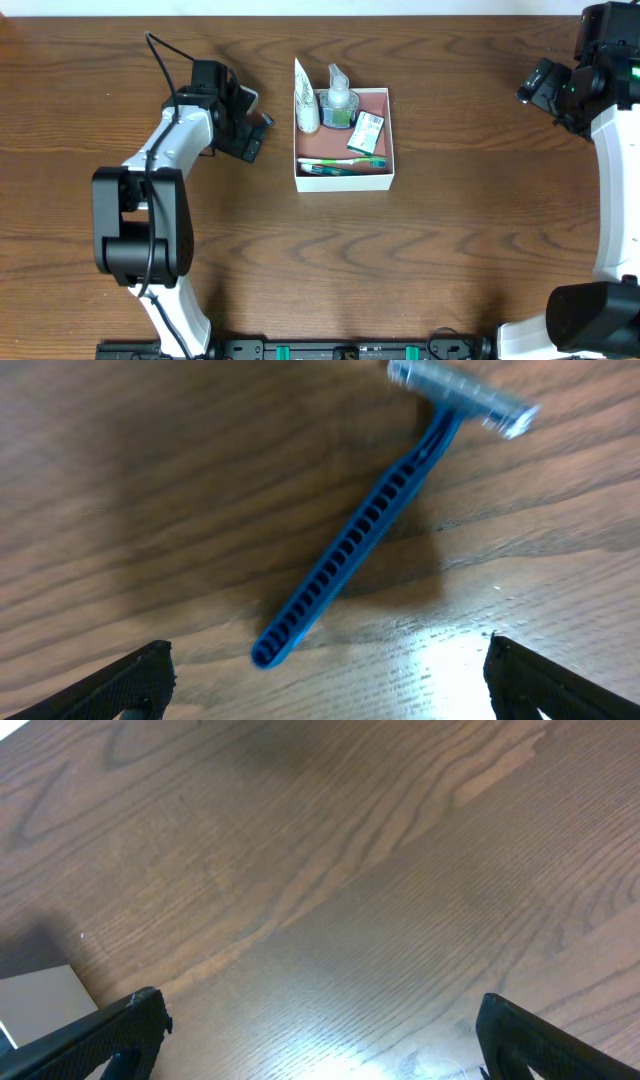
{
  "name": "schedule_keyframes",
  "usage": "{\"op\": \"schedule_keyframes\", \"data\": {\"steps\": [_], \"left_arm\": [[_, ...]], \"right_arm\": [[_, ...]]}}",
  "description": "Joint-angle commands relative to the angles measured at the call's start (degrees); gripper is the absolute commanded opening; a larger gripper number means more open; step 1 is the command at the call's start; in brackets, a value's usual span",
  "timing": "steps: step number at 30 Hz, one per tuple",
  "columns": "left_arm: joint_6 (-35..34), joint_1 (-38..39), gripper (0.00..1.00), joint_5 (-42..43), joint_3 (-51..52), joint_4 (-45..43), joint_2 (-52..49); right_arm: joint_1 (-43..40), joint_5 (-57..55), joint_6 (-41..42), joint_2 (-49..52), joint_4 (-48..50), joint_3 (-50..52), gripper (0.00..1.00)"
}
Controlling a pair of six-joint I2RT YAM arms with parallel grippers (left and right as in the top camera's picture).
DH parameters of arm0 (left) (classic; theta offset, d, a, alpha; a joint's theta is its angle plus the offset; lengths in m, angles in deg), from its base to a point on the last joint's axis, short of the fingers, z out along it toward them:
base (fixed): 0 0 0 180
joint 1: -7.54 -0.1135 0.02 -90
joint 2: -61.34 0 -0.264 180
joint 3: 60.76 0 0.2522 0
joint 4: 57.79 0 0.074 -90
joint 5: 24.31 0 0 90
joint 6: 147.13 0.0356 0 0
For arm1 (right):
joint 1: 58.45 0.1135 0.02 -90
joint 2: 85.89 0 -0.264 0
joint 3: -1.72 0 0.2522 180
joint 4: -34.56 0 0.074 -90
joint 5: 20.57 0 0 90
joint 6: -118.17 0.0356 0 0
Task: Pack container
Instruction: 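Move the left gripper toward the blue razor, then lower the left gripper and grasp the blue razor handle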
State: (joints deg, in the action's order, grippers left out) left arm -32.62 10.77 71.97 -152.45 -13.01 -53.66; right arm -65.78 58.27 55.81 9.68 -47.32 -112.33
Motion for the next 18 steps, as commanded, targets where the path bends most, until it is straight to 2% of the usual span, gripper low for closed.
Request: {"op": "schedule_keyframes", "data": {"steps": [1, 5, 18], "left_arm": [[1.4, 0.5, 0.99, 0.8, -1.4, -0.5, -0.7], [1.4, 0.9, 1.00, 0.8, -1.4, -1.6, -0.7], [6.4, 0.9, 0.91, 3.7, -1.3, -5.1, -0.8]], "right_arm": [[-0.2, -0.2, 0.6, 0.0, -0.1, -0.1, 0.99], [-0.2, -0.2, 0.6, 0.0, -0.1, -0.1, 0.99], [-0.2, -0.2, 0.6, 0.0, 0.0, -0.1, 0.99]]}}
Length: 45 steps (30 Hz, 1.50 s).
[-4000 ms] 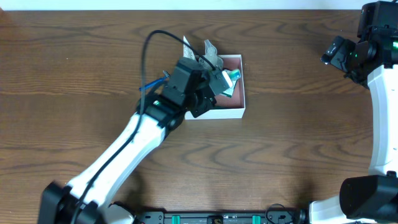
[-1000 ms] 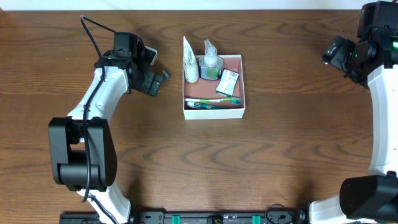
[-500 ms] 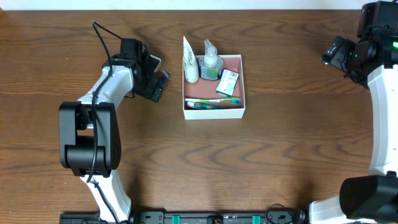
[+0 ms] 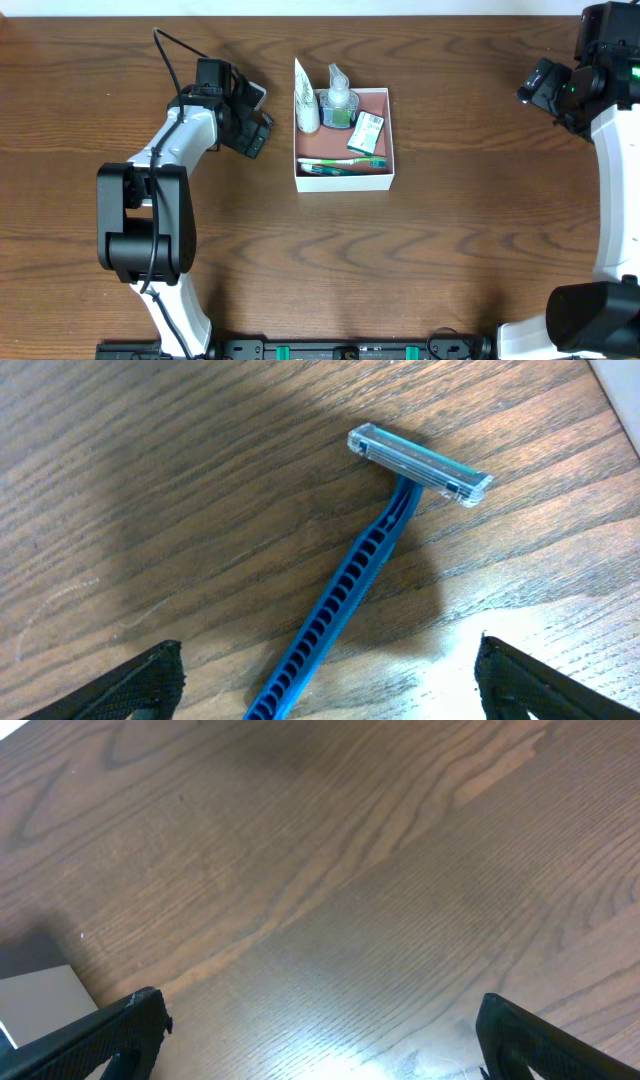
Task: Pack container
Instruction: 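Lower the left gripper and grasp the blue razor handle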
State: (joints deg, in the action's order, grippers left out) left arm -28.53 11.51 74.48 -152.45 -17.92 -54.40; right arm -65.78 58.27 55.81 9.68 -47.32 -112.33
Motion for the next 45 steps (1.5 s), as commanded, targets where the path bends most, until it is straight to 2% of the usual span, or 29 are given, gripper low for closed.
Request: {"op": "schedule_keyframes", "data": {"steps": [1, 8, 12, 14, 21, 24, 25, 26, 45], "left_arm": [[2.3, 0.1, 0.90, 1.5, -1.3, -0.3, 0.0], [2.5, 0.1, 0.86, 2.6, -0.7, -0.5, -0.8], [2.4, 0.1, 0.81, 2.6, -0.7, -0.4, -1.7], [2.4, 0.1, 0.73, 2.6, -0.7, -0.1, -2.1], [2.4, 0.1, 0.69, 2.6, -0.7, 0.4, -2.4], [2.4, 0.1, 0.39, 2.6, -0.7, 0.5, -2.4], [2.4, 0.1, 0.31, 2.6, -0.7, 0.6, -2.4], [2.2, 0.1, 0.28, 2.6, -0.7, 0.7, -2.4], [1.1, 0.5, 0.25, 5.6, -0.7, 6.9, -2.4]], "right_arm": [[-0.2, -0.2, 0.6, 0.0, -0.1, -0.1, 0.99], [-0.2, -0.2, 0.6, 0.0, -0.1, -0.1, 0.99], [-0.2, -0.2, 0.6, 0.0, -0.1, -0.1, 0.99], [-0.2, -0.2, 0.6, 0.0, -0.1, -0.1, 0.99], [-0.2, -0.2, 0.6, 0.0, -0.1, -0.1, 0.99], [-0.2, -0.2, 0.6, 0.0, -0.1, -0.1, 0.99], [-0.2, -0.2, 0.6, 0.0, -0.1, -0.1, 0.99], [-0.2, -0.2, 0.6, 0.0, -0.1, -0.1, 0.99], [-0.2, -0.2, 0.6, 0.0, -0.1, -0.1, 0.99]]}}
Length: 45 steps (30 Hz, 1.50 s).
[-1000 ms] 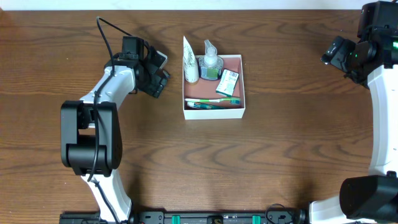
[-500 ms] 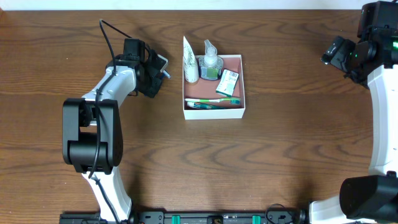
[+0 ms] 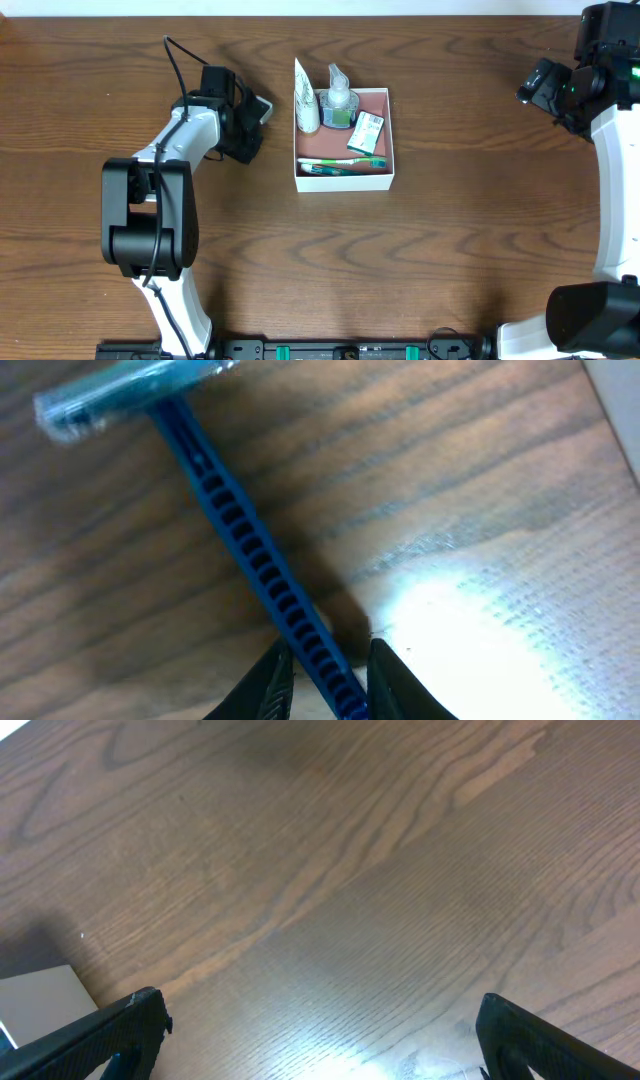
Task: Pack container
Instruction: 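Lower the left gripper and grasp the blue razor handle, then lift the razor and carry it over the white box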
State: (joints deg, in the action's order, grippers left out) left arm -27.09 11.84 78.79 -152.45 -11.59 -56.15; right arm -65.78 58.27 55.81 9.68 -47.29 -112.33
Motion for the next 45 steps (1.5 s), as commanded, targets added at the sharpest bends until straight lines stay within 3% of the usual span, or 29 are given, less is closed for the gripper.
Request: {"op": "schedule_keyframes", "data": {"steps": [1, 4, 17, 29, 32, 36, 41, 45], "left_arm": [[-0.3, 0.2, 0.25, 1.3, -0.7, 0.7, -0.6], [-0.3, 0.2, 0.06, 1.3, -0.7, 0.5, -0.6], [-4.1, 0.2, 0.06, 1.2, -3.6, 0.5, 2.7], [-10.3, 0.2, 0.06, 1.5, -7.1, 0.5, 25.5], [-10.2, 0.5, 0.06, 7.5, -7.1, 1.7, 30.7], [-6.7, 3.0, 0.06, 16.7, -7.1, 4.1, 34.3], [4.4, 9.5, 0.06, 17.0, -7.0, 11.1, 33.4], [8.5, 14.3, 0.06, 16.7, -6.9, 13.0, 30.9]], "right_arm": [[-0.2, -0.2, 0.6, 0.0, -0.1, -0.1, 0.99], [-0.2, -0.2, 0.6, 0.0, -0.1, -0.1, 0.99], [-0.2, -0.2, 0.6, 0.0, -0.1, -0.1, 0.99], [-0.2, -0.2, 0.6, 0.0, -0.1, -0.1, 0.99], [-0.2, -0.2, 0.6, 0.0, -0.1, -0.1, 0.99], [-0.2, -0.2, 0.6, 0.0, -0.1, -0.1, 0.99], [-0.2, -0.2, 0.6, 0.0, -0.1, -0.1, 0.99], [-0.2, -0.2, 0.6, 0.0, -0.1, -0.1, 0.99]]}}
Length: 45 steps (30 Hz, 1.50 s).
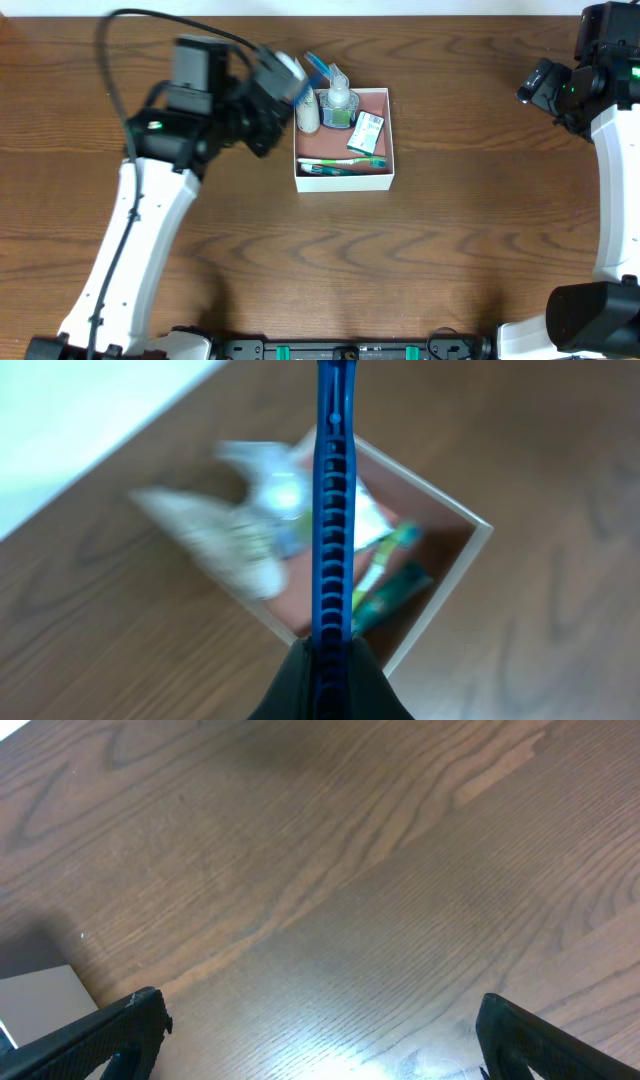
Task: Pack container
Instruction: 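Lift the razor and carry it over the white box, then lower the razor into the box and open the left gripper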
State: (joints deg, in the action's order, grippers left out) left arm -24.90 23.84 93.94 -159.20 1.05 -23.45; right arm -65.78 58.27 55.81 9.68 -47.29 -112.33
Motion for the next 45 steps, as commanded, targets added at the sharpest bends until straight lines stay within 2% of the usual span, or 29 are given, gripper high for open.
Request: {"op": "schedule_keyframes", "data": {"steps": [1, 9, 15, 25, 27, 29, 31, 33, 37, 45], "left_arm": [[7.0, 3.4, 0.06, 0.8, -0.2, 0.4, -2.4], [10.5, 9.1, 0.06, -11.6, -0.2, 0.9, -10.1], [13.9, 9.7, 0.06, -18.3, -0.2, 0.9, -16.9], [14.6, 9.8, 0.07, -18.9, -0.2, 0.7, -20.4], [14.6, 10.0, 0.17, -18.8, -0.2, 0.7, -20.4], [14.4, 10.4, 0.39, -18.4, -0.2, 0.7, -20.4], [14.3, 11.0, 0.54, -18.4, -0.2, 0.7, -20.3], [14.3, 11.9, 0.64, -18.4, -0.2, 0.7, -20.3], [14.3, 13.6, 0.70, -18.5, -0.2, 0.7, -20.3], [13.5, 17.2, 0.71, -18.4, -0.2, 0.5, -14.7]], "right_arm": [[-0.2, -0.2, 0.6, 0.0, -0.1, -0.1, 0.99], [-0.2, -0.2, 0.6, 0.0, -0.1, -0.1, 0.99], [-0.2, -0.2, 0.6, 0.0, -0.1, -0.1, 0.99], [-0.2, -0.2, 0.6, 0.0, -0.1, -0.1, 0.99], [-0.2, -0.2, 0.6, 0.0, -0.1, -0.1, 0.99], [-0.2, -0.2, 0.6, 0.0, -0.1, -0.1, 0.99], [-0.2, -0.2, 0.6, 0.0, -0.1, -0.1, 0.99], [-0.2, -0.2, 0.6, 0.0, -0.1, -0.1, 0.99], [-0.2, -0.2, 0.6, 0.0, -0.1, -0.1, 0.99], [-0.2, -0.2, 0.6, 0.0, -0.1, -0.1, 0.99]]}}
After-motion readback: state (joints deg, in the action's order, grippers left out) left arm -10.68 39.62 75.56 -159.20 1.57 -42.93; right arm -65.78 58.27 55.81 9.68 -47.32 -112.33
